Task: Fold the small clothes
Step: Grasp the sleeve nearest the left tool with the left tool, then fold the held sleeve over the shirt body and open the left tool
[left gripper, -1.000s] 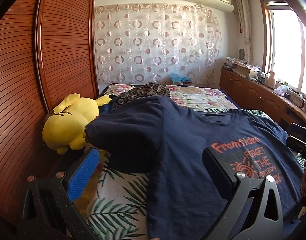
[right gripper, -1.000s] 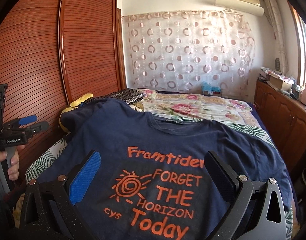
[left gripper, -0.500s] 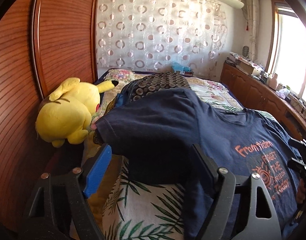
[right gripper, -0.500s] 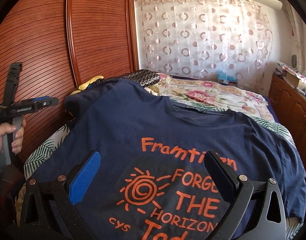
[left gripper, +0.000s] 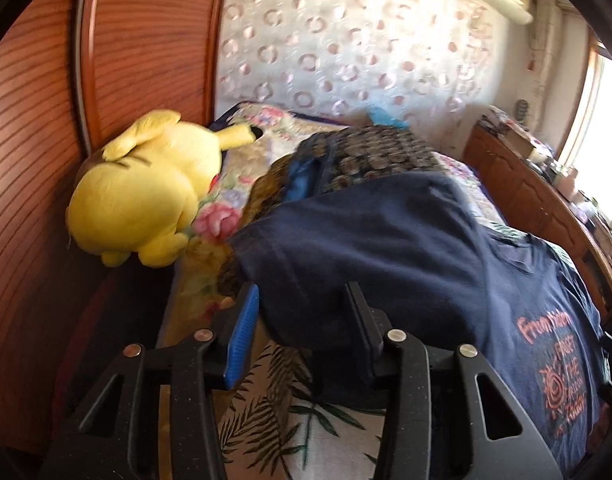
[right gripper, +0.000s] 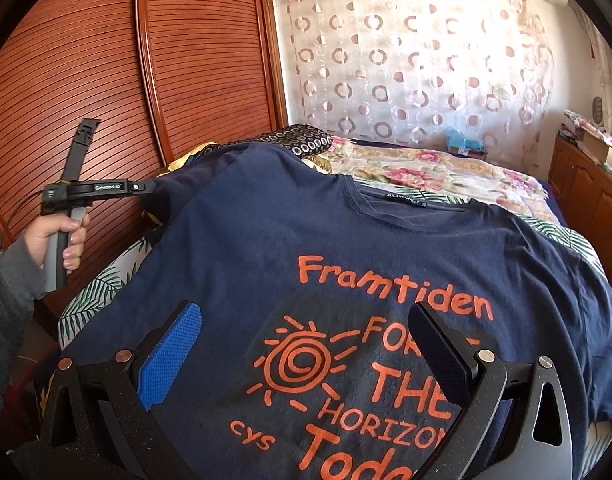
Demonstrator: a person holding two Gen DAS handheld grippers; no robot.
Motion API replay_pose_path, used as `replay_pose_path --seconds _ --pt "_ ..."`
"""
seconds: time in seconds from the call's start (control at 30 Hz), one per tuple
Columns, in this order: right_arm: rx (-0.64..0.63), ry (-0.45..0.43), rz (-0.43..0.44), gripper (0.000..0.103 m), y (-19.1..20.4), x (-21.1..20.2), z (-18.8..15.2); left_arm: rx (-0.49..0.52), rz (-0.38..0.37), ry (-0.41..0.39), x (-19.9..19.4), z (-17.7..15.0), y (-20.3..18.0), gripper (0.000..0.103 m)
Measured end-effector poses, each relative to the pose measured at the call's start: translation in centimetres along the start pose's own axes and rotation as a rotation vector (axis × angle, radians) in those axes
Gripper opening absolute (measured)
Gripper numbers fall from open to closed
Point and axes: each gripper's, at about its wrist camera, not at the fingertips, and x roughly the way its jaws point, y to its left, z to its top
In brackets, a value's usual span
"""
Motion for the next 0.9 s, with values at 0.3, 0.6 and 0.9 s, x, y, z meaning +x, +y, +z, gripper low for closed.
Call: replay_pose_path --seconds 0.3,0.6,0.9 --pt "0.004 -0.001 -0.003 0.103 0.7 1.0 0.2 0.039 -0.035 -0.022 -0.2 0.0 -0.3 0.020" --pt "0.022 0.004 -0.010 0.103 -0.1 1.3 0.0 0.105 -0.063 -0.105 -3.2 0.7 -2.6 0.004" --pt "0.060 -0.025 -0.040 0.103 -1.5 0.0 0.0 0.263 -0.223 -0.195 -8.2 3.6 -12.9 0.004"
